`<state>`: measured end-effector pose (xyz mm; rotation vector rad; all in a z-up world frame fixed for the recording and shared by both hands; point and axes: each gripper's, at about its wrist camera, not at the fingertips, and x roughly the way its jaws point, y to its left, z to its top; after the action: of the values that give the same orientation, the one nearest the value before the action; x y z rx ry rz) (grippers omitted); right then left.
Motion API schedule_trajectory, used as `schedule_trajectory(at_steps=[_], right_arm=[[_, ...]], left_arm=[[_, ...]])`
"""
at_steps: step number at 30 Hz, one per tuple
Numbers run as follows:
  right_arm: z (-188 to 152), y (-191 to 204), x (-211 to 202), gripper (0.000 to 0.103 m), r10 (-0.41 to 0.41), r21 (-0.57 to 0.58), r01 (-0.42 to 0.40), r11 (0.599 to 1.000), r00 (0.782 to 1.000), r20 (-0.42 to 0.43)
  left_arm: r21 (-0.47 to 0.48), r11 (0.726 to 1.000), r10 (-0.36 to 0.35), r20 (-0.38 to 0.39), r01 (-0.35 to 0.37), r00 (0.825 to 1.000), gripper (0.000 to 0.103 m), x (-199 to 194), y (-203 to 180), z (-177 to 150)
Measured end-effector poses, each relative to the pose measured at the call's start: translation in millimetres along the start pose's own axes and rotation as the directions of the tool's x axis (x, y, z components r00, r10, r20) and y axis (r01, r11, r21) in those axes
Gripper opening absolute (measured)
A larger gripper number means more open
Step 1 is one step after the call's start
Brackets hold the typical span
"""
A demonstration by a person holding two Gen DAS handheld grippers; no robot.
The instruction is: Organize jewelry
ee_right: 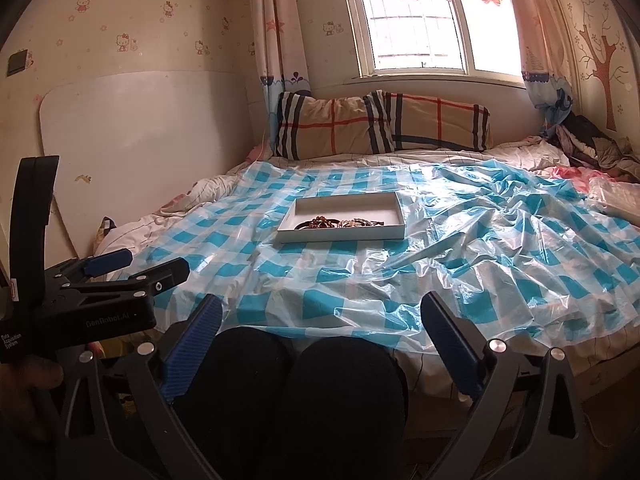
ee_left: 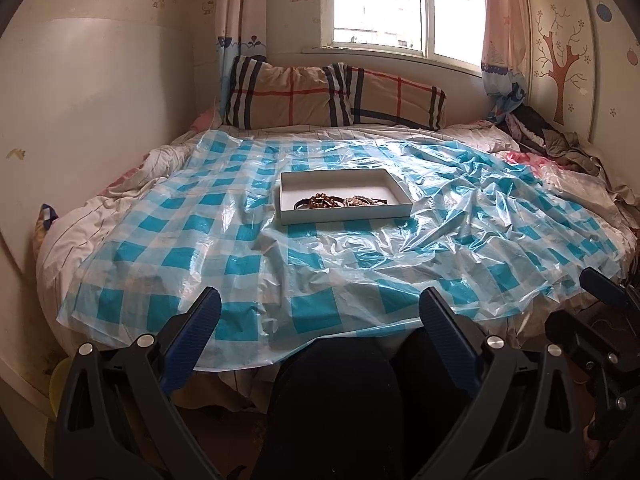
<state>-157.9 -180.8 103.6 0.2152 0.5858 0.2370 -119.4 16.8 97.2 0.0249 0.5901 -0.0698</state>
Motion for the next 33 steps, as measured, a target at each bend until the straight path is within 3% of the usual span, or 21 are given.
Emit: schedule_trajectory(at_steps=[33], right_arm=[[-3.3, -2.7, -6.2, 0.096, -0.010, 0.005, 0.010, 1.000, 1.000, 0.002]], left_arm=[[0.002, 1.000, -0.002, -0.003, 0.002, 1.000, 0.095, -5.3, 0.1, 0.6]])
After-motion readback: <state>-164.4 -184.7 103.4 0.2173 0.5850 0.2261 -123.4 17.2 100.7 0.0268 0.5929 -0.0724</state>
